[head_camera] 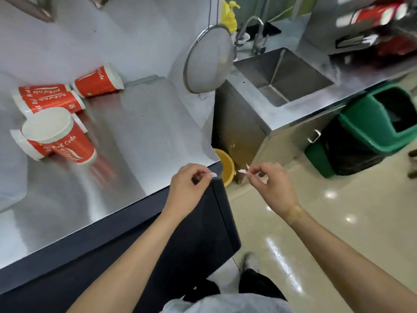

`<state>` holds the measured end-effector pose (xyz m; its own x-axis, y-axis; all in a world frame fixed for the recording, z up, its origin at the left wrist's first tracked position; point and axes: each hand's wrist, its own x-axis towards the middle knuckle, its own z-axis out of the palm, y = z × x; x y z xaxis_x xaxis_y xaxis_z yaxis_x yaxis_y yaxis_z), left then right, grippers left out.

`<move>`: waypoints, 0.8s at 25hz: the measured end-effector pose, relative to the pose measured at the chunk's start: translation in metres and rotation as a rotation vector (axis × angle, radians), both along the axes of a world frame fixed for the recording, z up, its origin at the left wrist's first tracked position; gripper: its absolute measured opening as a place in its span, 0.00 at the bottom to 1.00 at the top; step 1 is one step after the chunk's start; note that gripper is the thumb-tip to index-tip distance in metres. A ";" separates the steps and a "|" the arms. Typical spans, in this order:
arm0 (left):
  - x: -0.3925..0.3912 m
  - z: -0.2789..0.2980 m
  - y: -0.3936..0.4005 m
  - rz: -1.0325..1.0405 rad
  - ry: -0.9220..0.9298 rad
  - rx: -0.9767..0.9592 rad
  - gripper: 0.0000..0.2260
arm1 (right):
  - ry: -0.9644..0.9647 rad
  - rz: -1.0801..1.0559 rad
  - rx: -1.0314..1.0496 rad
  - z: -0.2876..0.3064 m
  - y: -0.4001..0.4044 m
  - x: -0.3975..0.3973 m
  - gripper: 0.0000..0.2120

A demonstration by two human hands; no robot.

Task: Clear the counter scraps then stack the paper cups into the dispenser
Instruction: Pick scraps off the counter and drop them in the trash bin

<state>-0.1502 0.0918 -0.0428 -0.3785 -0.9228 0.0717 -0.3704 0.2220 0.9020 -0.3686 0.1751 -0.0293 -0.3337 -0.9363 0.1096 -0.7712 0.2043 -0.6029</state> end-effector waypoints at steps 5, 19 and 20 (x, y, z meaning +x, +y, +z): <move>-0.061 -0.002 0.030 -0.179 -0.003 0.004 0.02 | -0.042 -0.161 -0.030 -0.002 0.070 -0.045 0.01; -0.282 -0.016 0.153 -0.513 -0.094 -0.044 0.02 | -0.104 -0.437 -0.061 -0.009 0.258 -0.220 0.08; -0.297 -0.017 0.160 -0.532 -0.110 -0.037 0.04 | -0.101 -0.456 -0.064 -0.009 0.267 -0.229 0.08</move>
